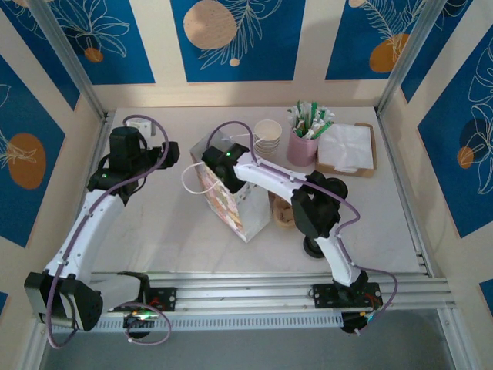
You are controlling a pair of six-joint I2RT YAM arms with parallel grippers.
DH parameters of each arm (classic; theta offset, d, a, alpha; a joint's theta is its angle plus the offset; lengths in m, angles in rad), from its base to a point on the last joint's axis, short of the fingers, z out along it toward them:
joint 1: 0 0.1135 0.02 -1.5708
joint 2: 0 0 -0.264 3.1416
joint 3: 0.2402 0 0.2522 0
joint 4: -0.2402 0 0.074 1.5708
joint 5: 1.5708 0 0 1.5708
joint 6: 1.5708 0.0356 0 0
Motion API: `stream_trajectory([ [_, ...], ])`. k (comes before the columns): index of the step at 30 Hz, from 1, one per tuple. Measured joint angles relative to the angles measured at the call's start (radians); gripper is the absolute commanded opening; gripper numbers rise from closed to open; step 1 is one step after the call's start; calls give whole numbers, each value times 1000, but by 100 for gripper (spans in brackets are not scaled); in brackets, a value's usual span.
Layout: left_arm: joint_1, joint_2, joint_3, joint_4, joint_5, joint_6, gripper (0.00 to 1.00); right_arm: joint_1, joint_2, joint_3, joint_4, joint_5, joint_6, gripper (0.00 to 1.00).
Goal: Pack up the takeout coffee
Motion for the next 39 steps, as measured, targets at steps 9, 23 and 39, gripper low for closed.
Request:
stream_trajectory([
  [9, 0, -62, 0, -29, -8, 1, 81, 6, -1, 105, 5, -7, 80, 50],
  [23, 0, -84, -29, -43, -16, 5, 81, 13, -47, 223, -42, 1, 111, 59],
  [39, 0, -123, -51, -49, 13, 25, 82, 19, -299, 344, -77, 31, 107, 53],
])
